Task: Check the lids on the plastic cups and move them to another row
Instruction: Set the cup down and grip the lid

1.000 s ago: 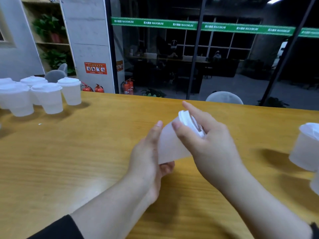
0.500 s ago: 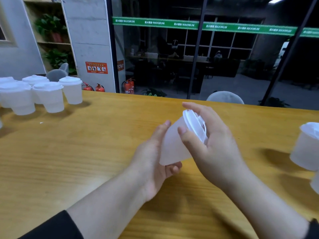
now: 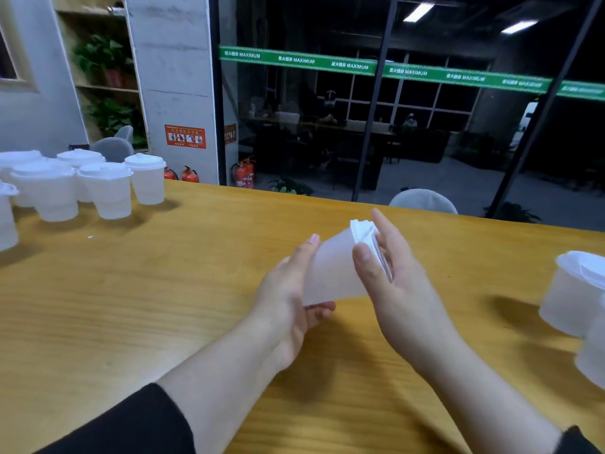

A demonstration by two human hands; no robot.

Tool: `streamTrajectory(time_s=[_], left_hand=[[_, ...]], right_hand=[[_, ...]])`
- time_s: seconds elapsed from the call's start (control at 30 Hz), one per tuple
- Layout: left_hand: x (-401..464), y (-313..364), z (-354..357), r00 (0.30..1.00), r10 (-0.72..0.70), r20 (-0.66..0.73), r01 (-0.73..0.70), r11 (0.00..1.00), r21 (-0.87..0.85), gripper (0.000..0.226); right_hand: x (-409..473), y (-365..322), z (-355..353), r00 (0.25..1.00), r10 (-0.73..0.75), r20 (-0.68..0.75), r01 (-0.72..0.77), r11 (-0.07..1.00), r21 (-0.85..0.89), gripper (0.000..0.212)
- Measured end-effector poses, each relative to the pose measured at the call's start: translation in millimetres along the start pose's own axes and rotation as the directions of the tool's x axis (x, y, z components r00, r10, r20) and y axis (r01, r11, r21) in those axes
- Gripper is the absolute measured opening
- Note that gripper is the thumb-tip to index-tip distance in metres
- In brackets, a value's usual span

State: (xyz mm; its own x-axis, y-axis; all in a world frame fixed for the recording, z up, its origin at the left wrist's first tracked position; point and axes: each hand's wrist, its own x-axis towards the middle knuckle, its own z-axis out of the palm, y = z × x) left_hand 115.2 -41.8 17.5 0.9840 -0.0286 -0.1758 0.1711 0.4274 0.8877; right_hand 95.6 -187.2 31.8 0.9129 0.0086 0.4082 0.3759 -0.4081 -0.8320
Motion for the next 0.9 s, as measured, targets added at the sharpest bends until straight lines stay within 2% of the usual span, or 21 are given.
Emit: streamTrajectory(time_s=[0.07, 0.13, 0.23, 0.3, 0.33, 0.37, 0.43, 0.5, 0.57, 0.63, 0.73, 0.9], left_hand=[[-3, 0, -3, 0.999, -0.052, -0.003, 0.052, 0.997, -0.052, 0.044], [-6, 1, -5, 0.999, 0.011, -0.031, -0.013, 0.999, -0.043, 0.045], [-17, 11, 0, 0.978, 0.172, -0.122, -0.159, 0.981, 0.108, 0.047], [-27, 32, 9, 0.942, 0.315, -0.115, -0.273, 0.919, 0.283, 0.045], [-32, 47, 14, 0.913, 0.402, -0.075, -0.343, 0.853, 0.392, 0.045], [-38, 65, 21, 0.870, 0.492, -0.003, -0.424, 0.753, 0.503, 0.045], [-53, 104, 40, 0.763, 0.610, 0.213, -0.564, 0.468, 0.681, 0.044], [-76, 138, 65, 0.697, 0.560, 0.448, -0.621, 0.160, 0.767, 0.039], [-102, 160, 92, 0.688, 0.407, 0.601, -0.626, -0.088, 0.775, 0.033], [-122, 170, 113, 0.693, 0.260, 0.672, -0.622, -0.256, 0.740, 0.032], [-139, 167, 129, 0.713, 0.121, 0.690, -0.611, -0.374, 0.697, 0.035], [-153, 151, 136, 0.700, 0.098, 0.708, -0.632, -0.378, 0.677, 0.032]], right_hand=[[-5, -1, 2, 1.000, 0.018, -0.008, -0.018, 1.000, 0.024, 0.082], [-10, -3, 6, 1.000, 0.024, -0.017, -0.022, 0.997, 0.074, 0.072], [-18, -8, 10, 0.999, 0.035, -0.009, -0.034, 0.990, 0.133, 0.058], [-26, -22, 6, 0.984, 0.174, -0.040, -0.153, 0.935, 0.320, 0.045], [-30, -32, 1, 0.967, 0.254, -0.013, -0.216, 0.848, 0.485, 0.041], [-34, -42, -4, 0.950, 0.310, 0.036, -0.256, 0.707, 0.660, 0.042], [-42, -63, -15, 0.919, 0.365, 0.146, -0.291, 0.382, 0.877, 0.048], [-53, -80, -26, 0.915, 0.336, 0.225, -0.290, 0.160, 0.943, 0.048], [-68, -92, -32, 0.922, 0.278, 0.270, -0.298, 0.062, 0.952, 0.046], [-86, -100, -33, 0.920, 0.241, 0.308, -0.311, -0.025, 0.950, 0.046], [-112, -103, -31, 0.918, 0.210, 0.335, -0.319, -0.105, 0.942, 0.047], [-136, -102, -39, 0.912, 0.215, 0.351, -0.321, -0.162, 0.933, 0.047]])
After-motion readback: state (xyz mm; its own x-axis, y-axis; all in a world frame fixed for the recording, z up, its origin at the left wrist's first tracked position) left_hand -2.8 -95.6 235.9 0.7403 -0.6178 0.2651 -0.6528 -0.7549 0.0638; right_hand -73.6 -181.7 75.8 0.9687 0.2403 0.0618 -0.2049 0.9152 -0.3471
